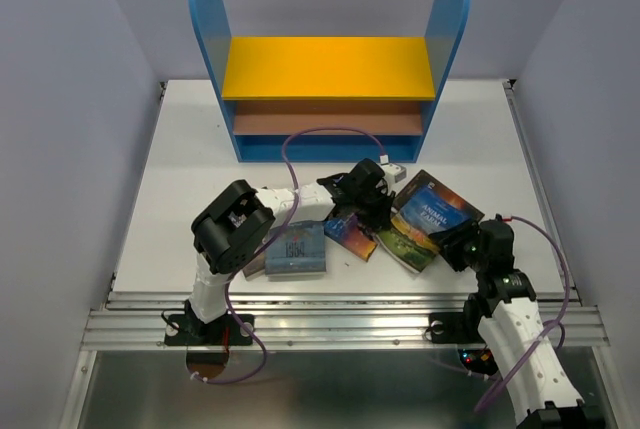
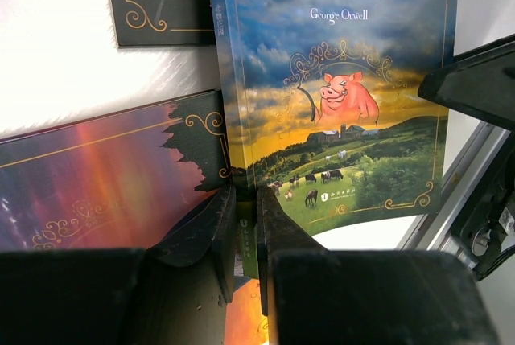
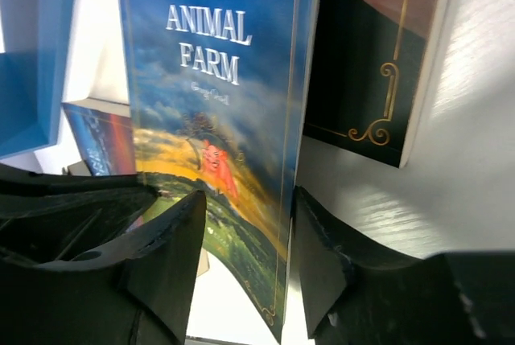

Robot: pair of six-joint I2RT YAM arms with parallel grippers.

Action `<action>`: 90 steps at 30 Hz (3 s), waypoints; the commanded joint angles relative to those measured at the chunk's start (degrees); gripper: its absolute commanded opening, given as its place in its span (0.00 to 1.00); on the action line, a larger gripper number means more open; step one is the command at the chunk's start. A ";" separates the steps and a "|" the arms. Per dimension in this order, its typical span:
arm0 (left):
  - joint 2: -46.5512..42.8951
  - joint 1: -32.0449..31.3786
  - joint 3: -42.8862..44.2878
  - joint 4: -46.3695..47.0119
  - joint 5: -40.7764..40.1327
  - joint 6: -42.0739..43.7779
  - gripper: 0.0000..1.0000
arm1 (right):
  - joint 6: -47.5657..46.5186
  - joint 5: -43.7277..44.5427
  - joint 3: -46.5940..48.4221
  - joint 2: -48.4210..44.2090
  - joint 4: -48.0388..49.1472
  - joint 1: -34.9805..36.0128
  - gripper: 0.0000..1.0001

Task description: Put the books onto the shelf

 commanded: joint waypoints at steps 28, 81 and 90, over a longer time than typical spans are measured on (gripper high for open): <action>-15.03 6.15 -4.22 2.59 2.78 -4.72 0.99 | -14.66 -9.74 8.29 -1.65 14.09 -0.06 0.01; -33.85 16.80 -19.07 35.20 28.63 -17.55 0.29 | -12.46 -41.11 24.39 11.01 38.09 -0.06 0.01; -36.48 16.80 -19.69 36.16 26.97 -15.01 0.00 | -22.21 -34.53 30.44 13.56 22.06 -0.06 0.08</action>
